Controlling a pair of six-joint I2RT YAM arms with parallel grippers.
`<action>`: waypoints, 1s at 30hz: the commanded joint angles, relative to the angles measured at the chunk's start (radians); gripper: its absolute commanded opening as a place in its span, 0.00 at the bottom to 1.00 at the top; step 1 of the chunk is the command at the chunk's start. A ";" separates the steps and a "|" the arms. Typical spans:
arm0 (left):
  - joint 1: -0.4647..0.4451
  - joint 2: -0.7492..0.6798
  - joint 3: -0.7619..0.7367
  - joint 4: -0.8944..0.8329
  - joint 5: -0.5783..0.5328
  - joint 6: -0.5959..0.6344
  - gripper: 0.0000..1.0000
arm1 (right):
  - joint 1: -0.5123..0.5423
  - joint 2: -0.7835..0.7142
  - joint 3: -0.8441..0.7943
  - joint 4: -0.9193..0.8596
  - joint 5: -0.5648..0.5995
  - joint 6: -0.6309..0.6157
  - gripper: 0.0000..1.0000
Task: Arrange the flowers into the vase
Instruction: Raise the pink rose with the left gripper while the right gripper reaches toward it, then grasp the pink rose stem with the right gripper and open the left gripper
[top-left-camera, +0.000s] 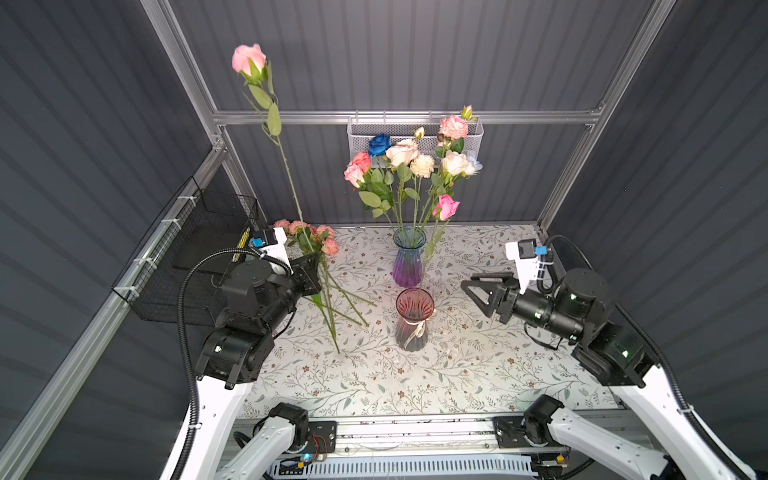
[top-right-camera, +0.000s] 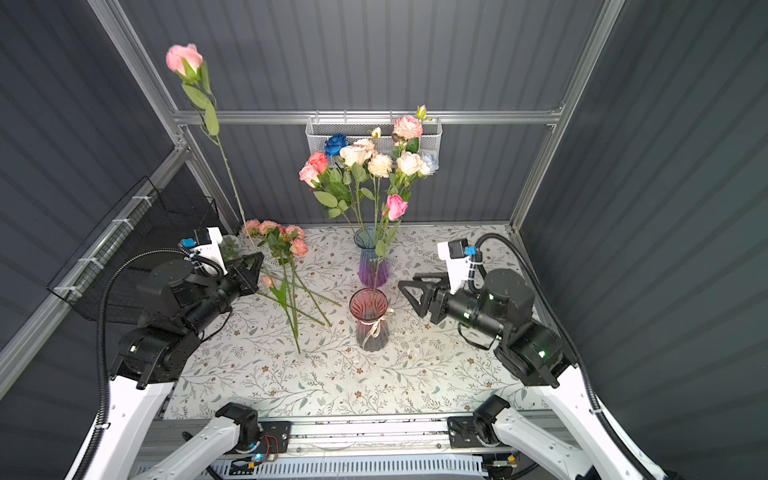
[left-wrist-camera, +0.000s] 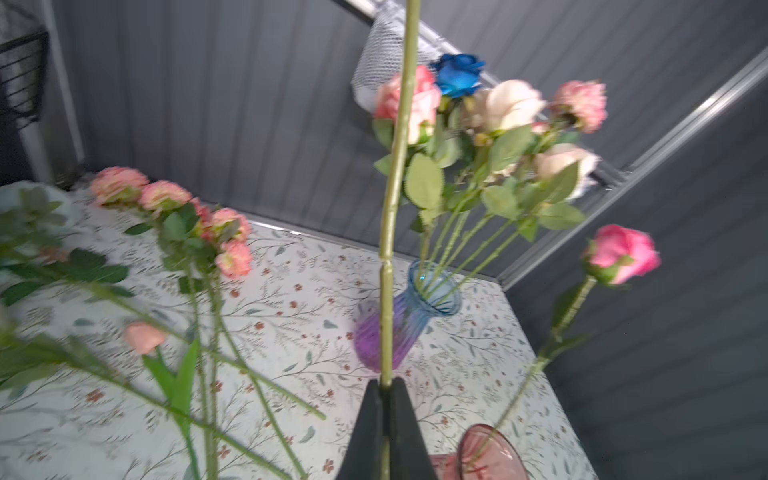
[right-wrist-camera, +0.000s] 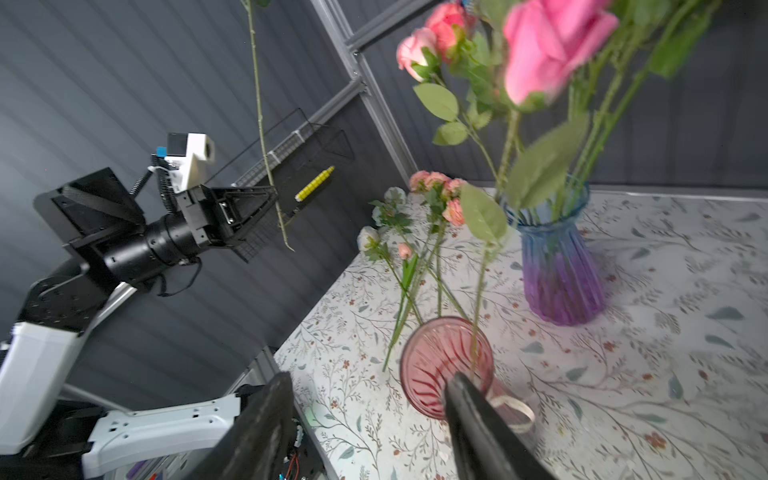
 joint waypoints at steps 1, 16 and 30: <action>-0.006 -0.008 0.006 0.077 0.244 0.055 0.00 | 0.045 0.102 0.124 0.051 -0.127 -0.039 0.62; -0.006 -0.047 -0.194 0.356 0.829 0.051 0.00 | 0.244 0.595 0.655 0.020 -0.166 -0.189 0.71; -0.006 -0.054 -0.235 0.366 0.952 0.077 0.00 | 0.239 0.764 0.937 -0.100 -0.113 -0.197 0.51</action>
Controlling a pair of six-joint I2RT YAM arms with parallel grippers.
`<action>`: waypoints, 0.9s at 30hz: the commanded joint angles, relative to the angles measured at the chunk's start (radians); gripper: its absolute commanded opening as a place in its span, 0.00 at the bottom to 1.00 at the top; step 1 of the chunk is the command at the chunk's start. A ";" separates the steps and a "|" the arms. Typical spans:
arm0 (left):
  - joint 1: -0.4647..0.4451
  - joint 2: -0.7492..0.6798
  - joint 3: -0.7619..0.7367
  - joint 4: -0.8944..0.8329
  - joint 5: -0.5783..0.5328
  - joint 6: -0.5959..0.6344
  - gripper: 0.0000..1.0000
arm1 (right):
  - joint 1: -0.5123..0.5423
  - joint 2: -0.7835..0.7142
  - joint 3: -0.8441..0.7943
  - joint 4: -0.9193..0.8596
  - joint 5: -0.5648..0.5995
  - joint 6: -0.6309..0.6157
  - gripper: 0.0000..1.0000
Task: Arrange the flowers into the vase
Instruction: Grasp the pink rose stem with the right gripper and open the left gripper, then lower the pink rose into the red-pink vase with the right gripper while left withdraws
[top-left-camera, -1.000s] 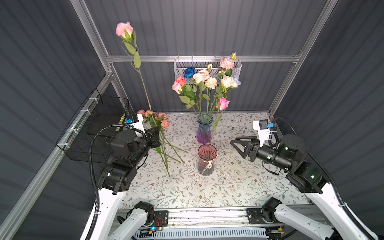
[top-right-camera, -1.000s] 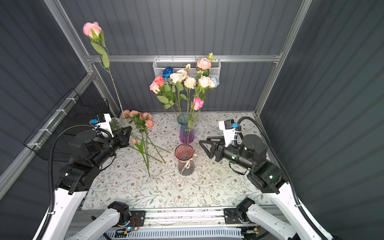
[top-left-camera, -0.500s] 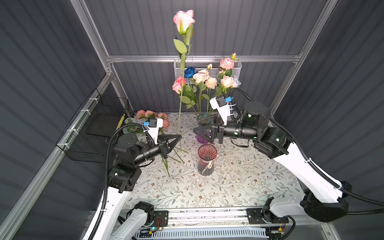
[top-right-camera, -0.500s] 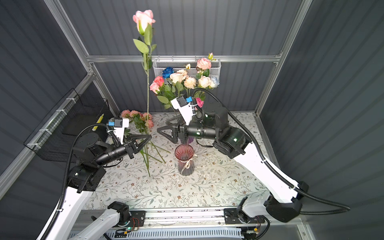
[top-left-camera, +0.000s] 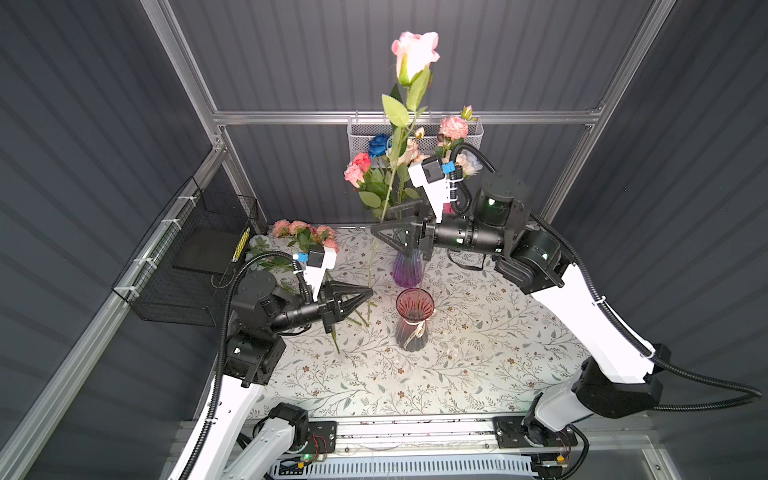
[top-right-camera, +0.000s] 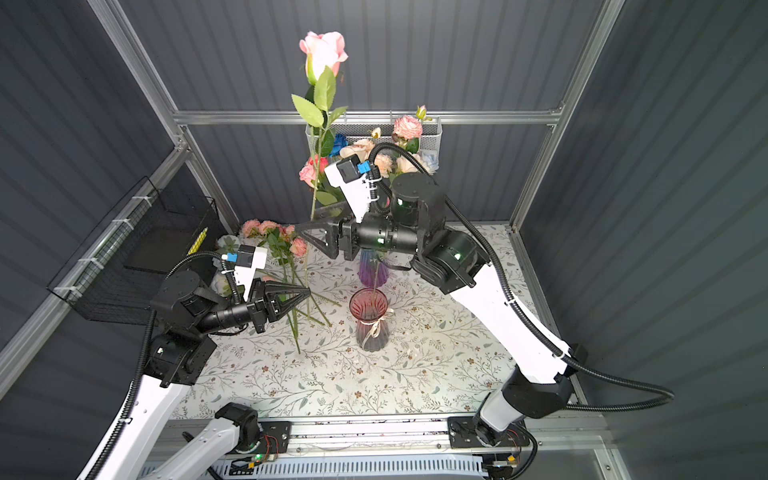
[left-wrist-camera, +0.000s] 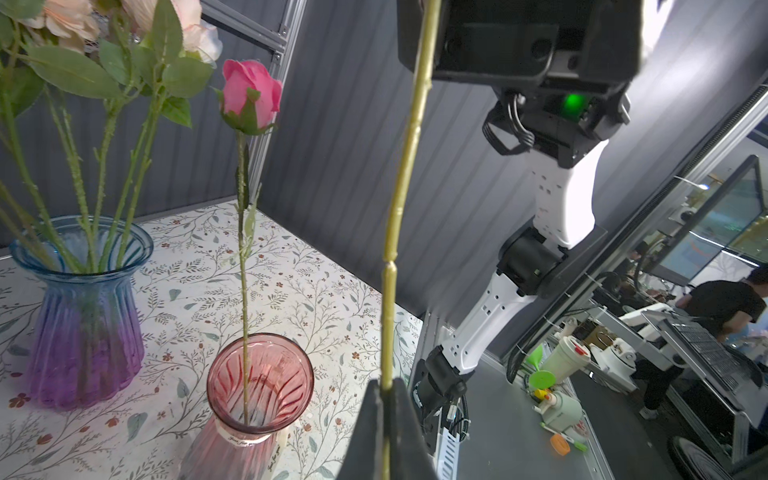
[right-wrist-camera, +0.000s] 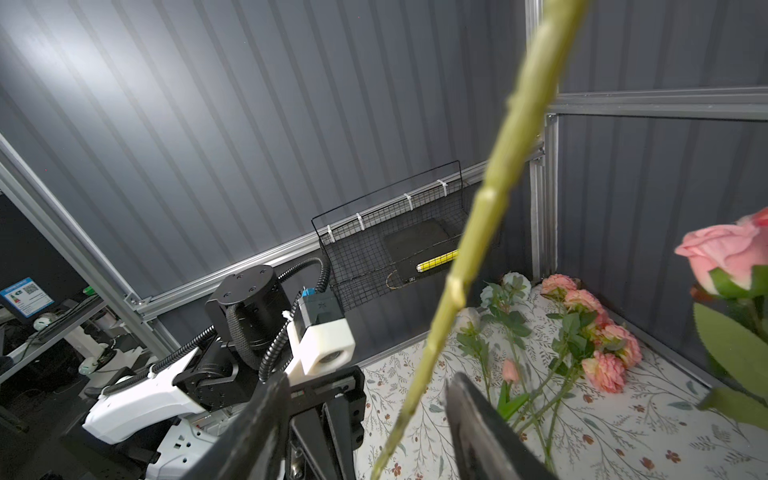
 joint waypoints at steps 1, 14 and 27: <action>-0.007 -0.010 -0.013 0.011 0.042 0.022 0.00 | -0.002 0.023 0.043 -0.050 0.003 -0.013 0.43; -0.006 -0.028 -0.040 -0.066 -0.340 -0.041 1.00 | -0.003 -0.233 -0.283 0.017 0.186 -0.064 0.00; -0.006 -0.081 -0.111 -0.139 -0.645 -0.069 1.00 | -0.006 -0.383 -0.509 0.127 0.538 -0.283 0.00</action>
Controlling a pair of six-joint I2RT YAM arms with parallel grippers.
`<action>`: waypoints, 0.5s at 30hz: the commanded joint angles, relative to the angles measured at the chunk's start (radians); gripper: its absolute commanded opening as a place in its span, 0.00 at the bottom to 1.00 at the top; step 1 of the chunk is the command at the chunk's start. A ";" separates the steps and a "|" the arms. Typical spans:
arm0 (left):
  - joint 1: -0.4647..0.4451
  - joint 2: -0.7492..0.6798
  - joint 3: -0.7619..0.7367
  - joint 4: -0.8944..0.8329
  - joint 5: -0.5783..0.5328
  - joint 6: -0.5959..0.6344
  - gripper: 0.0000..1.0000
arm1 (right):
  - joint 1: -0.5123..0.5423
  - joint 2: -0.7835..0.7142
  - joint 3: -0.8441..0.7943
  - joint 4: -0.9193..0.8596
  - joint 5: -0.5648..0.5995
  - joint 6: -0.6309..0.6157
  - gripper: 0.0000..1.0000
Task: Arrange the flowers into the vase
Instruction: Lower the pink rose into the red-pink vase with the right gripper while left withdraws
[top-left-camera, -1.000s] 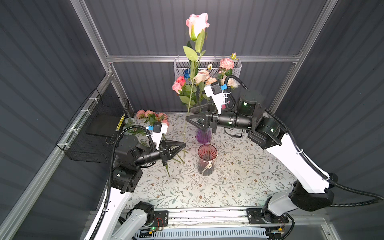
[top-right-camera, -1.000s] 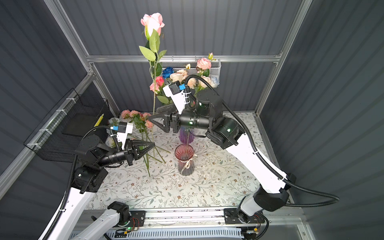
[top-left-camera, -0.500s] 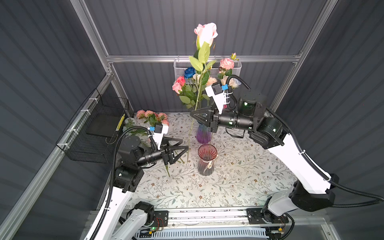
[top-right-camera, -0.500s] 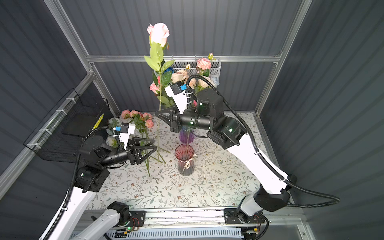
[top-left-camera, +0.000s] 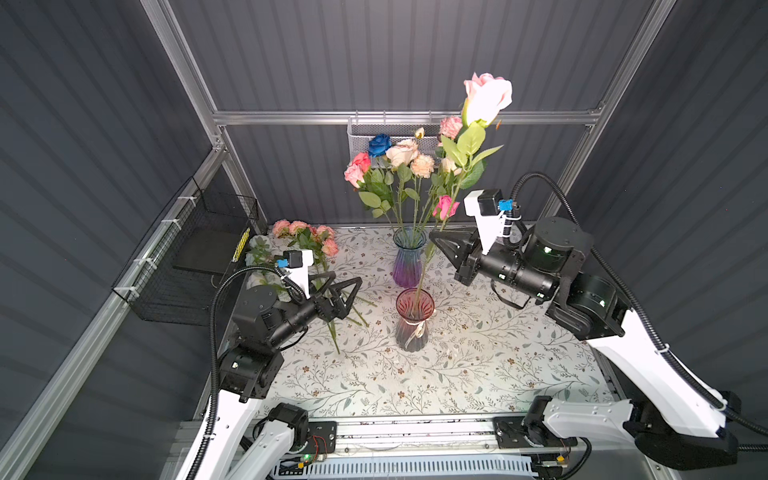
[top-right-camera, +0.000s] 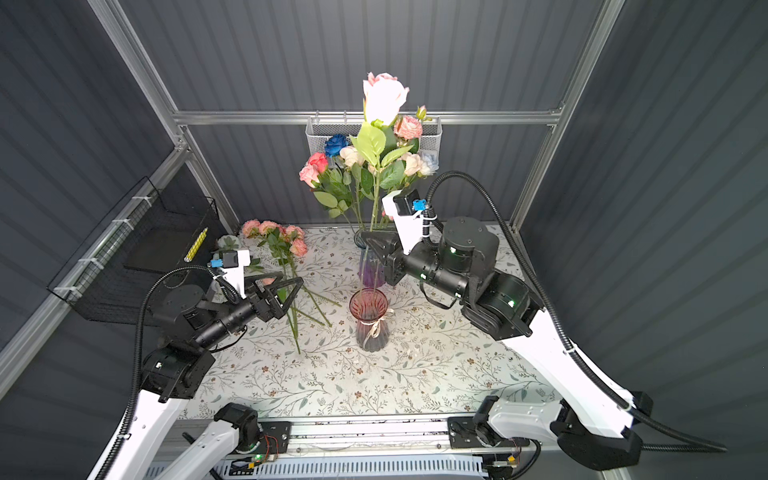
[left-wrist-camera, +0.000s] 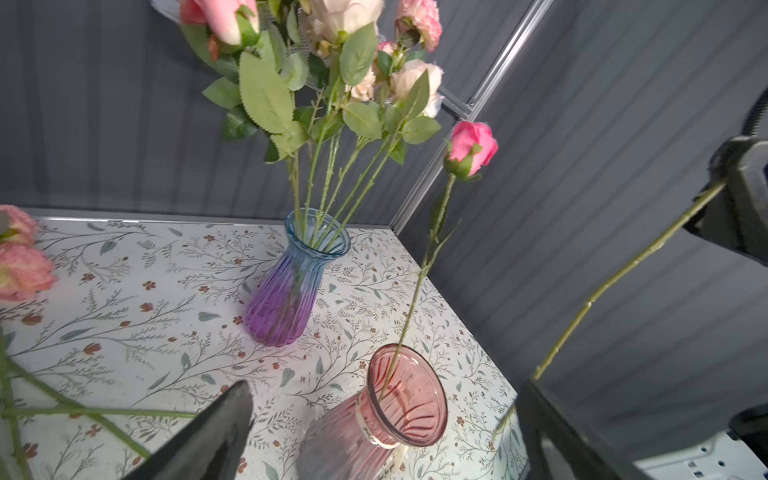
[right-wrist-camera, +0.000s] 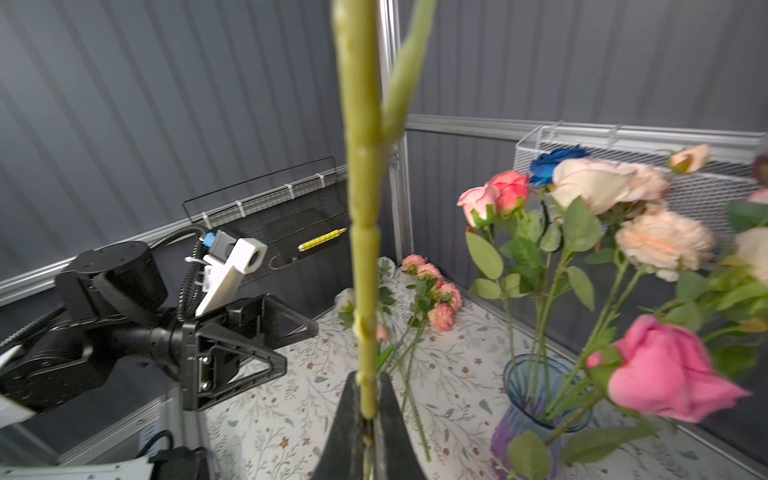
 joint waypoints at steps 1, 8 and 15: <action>-0.006 -0.007 -0.026 -0.044 -0.073 -0.021 1.00 | -0.006 0.022 -0.039 0.091 0.119 -0.101 0.00; -0.006 -0.051 -0.053 -0.070 -0.092 -0.030 1.00 | -0.015 0.070 -0.190 0.262 0.110 -0.085 0.00; -0.006 -0.065 -0.073 -0.083 -0.107 -0.042 1.00 | -0.015 0.073 -0.409 0.331 0.104 0.011 0.08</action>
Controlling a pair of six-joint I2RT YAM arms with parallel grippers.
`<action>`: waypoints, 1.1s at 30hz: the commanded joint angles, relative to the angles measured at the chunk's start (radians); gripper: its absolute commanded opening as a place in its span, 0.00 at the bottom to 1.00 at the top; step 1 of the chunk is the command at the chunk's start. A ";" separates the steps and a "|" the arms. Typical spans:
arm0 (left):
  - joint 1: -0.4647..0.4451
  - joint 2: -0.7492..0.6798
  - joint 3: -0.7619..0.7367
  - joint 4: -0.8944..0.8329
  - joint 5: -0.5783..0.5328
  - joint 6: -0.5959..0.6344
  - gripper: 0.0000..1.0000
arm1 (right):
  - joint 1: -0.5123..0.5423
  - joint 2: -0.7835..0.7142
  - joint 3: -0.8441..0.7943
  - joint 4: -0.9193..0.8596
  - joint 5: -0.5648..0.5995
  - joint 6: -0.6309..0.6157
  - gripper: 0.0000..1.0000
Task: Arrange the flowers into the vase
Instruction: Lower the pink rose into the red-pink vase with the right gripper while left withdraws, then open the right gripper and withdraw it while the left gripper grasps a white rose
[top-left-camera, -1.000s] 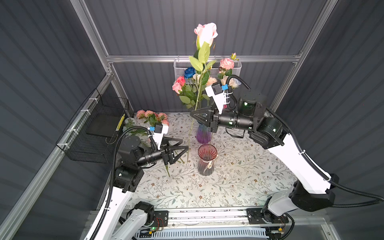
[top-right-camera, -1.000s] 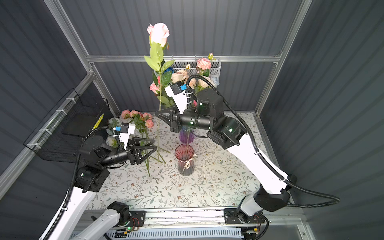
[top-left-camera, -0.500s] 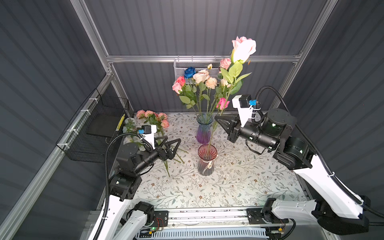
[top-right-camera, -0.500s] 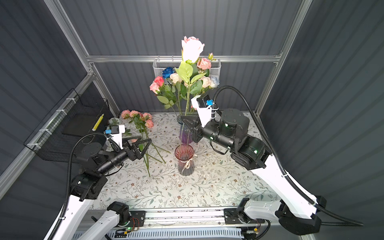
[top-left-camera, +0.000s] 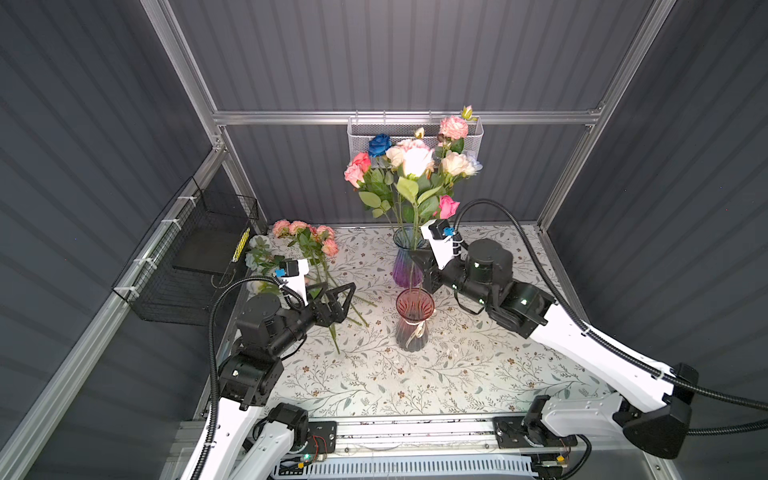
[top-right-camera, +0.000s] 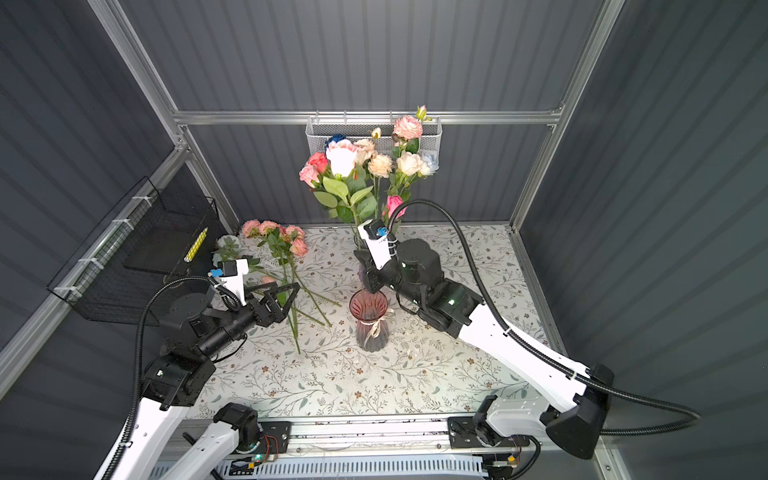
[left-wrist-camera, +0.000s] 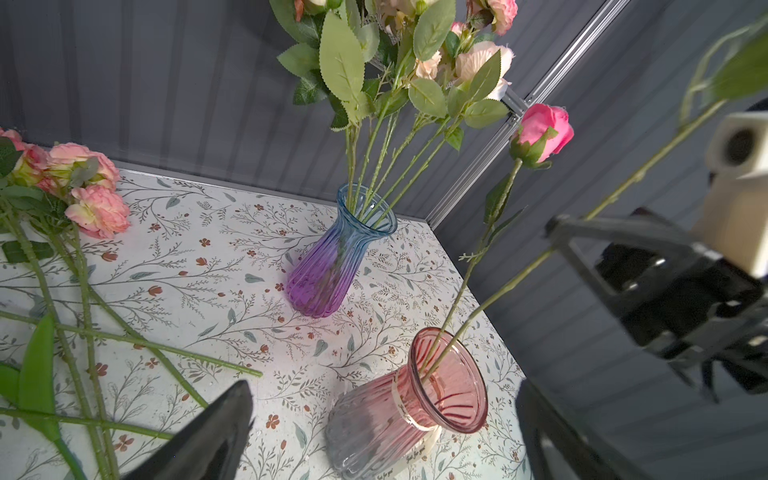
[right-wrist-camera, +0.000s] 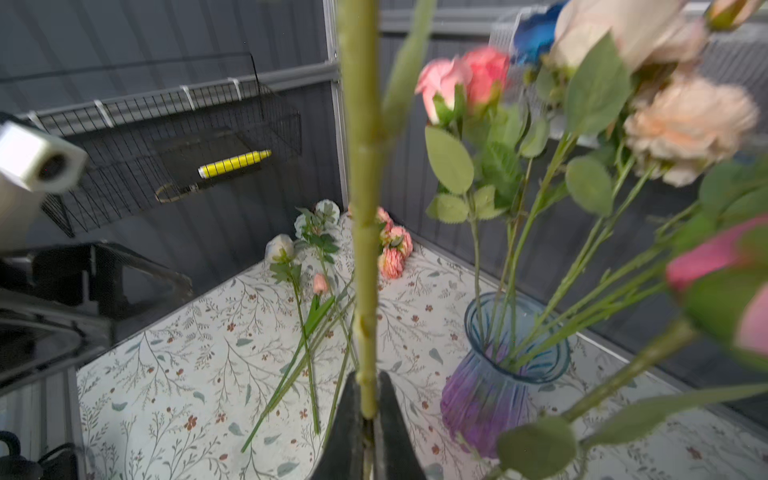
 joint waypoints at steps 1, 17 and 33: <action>-0.006 -0.006 -0.019 -0.017 -0.017 -0.016 1.00 | -0.002 -0.019 -0.055 0.058 -0.008 0.069 0.16; -0.006 0.017 -0.071 -0.053 -0.175 -0.075 1.00 | -0.002 -0.316 -0.268 0.010 -0.138 0.287 0.73; 0.122 0.553 -0.103 0.007 -0.261 -0.138 0.46 | -0.003 -0.521 -0.462 -0.032 -0.154 0.335 0.70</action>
